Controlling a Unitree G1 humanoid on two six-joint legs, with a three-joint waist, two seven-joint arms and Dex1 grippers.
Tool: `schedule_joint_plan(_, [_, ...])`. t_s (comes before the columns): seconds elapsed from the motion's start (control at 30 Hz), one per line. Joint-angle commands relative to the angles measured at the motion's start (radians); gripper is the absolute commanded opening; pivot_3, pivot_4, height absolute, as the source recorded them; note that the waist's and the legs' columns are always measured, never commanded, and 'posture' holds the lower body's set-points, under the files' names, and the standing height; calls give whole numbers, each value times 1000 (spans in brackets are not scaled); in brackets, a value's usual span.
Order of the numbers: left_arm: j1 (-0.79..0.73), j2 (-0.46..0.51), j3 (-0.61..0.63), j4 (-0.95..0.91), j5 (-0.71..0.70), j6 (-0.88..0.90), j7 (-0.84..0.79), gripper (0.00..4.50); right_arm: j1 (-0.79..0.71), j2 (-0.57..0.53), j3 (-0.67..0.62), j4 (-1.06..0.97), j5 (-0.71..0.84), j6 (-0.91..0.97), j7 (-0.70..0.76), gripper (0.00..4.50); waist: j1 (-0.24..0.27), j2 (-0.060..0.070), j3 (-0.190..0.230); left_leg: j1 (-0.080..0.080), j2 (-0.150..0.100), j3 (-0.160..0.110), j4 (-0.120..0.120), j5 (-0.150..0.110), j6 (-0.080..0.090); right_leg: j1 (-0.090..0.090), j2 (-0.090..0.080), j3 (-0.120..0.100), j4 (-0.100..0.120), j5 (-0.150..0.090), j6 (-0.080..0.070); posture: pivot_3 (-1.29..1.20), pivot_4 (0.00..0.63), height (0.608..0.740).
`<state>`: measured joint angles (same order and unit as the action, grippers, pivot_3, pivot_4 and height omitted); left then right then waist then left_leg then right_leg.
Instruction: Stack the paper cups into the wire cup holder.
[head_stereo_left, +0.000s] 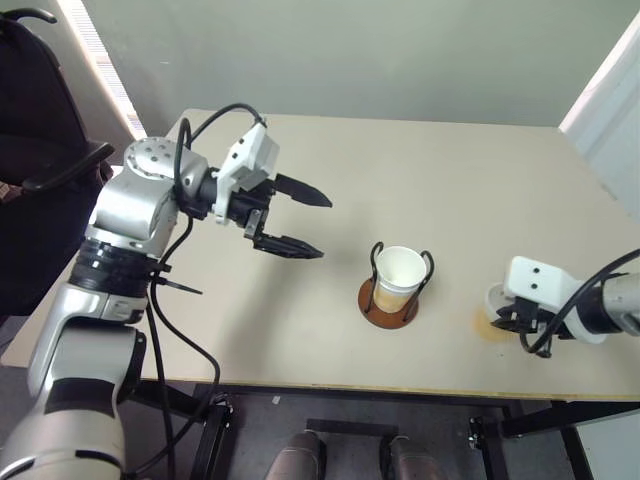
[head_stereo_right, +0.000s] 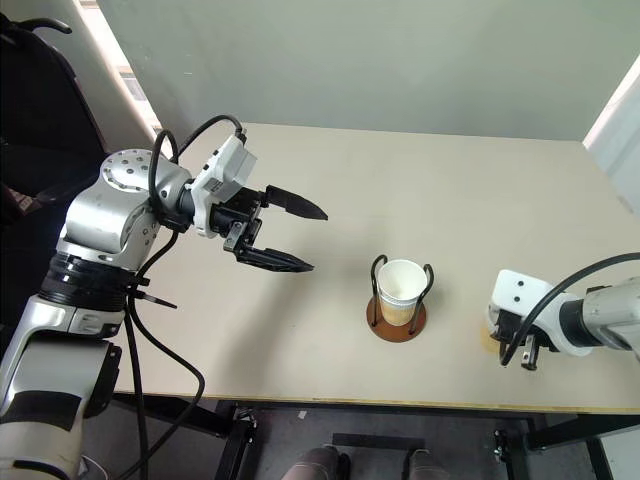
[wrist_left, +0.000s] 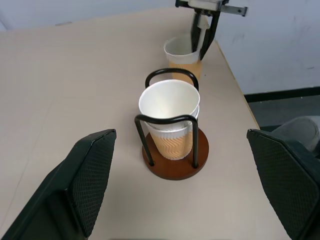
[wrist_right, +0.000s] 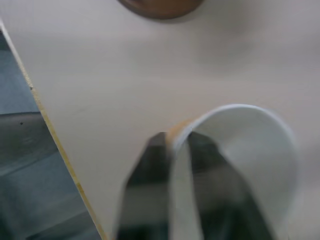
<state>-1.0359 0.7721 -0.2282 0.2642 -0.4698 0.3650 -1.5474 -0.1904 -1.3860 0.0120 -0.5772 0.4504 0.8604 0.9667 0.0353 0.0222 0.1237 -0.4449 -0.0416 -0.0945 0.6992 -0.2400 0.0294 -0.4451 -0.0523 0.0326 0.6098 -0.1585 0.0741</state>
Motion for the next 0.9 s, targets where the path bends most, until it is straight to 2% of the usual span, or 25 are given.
schedule_joint_plan(0.03, [2, 9, 46, -43, 11, 2, 1, 4500, -36, 9, 32, -14, -33, -10, 12, 42, -1, 0, 0, 0, 0, 0, 0, 0, 0, 0, 0, 0, 0, 0, 0, 0, 150, 740])
schedule_joint_plan(0.2, [6, 5, 61, -49, 22, 10, 5, 4500, -53, 12, 62, -10, -68, -23, 30, 42, -3, 0, 0, 1, 0, 0, 0, 0, 0, 1, 0, 0, 0, 1, -1, 0, 150, 740])
schedule_joint_plan(0.37, [16, 10, 71, -51, 27, 8, -1, 4500, -109, -13, -20, 19, -40, -24, 90, 42, -3, 0, 0, 1, 0, 0, 0, -1, 0, 1, 0, 0, 0, 1, -2, 0, 150, 740])
schedule_joint_plan(0.53, [35, 14, 86, -59, 19, 14, -25, 4500, -366, -20, -69, 70, 64, 26, 176, 42, -8, 0, 0, 0, 0, 0, -2, -1, 0, -1, 0, 1, 0, 0, -3, 0, 150, 740])
schedule_joint_plan(0.63, [50, 4, 108, -53, -2, 3, -46, 4500, -633, 21, -15, 99, 123, 75, 230, 42, -9, 0, 0, 0, 1, -1, -3, -2, -1, -2, 1, 0, 0, -1, -5, 0, 150, 740])
schedule_joint_plan(0.73, [54, -8, 122, -46, -18, 1, -62, 4500, -822, 87, 82, 114, 118, 104, 273, 42, -9, 0, 0, 0, 1, -2, -5, -2, -1, -3, 1, -1, 0, -2, -5, 0, 150, 740])
schedule_joint_plan(0.9, [56, -20, 124, -44, -24, -10, -66, 4500, -971, 220, 216, 118, 93, 138, 297, 42, -10, 0, 0, -1, 1, -4, -5, -2, -1, -3, 1, -2, 0, -3, -8, 0, 150, 740])
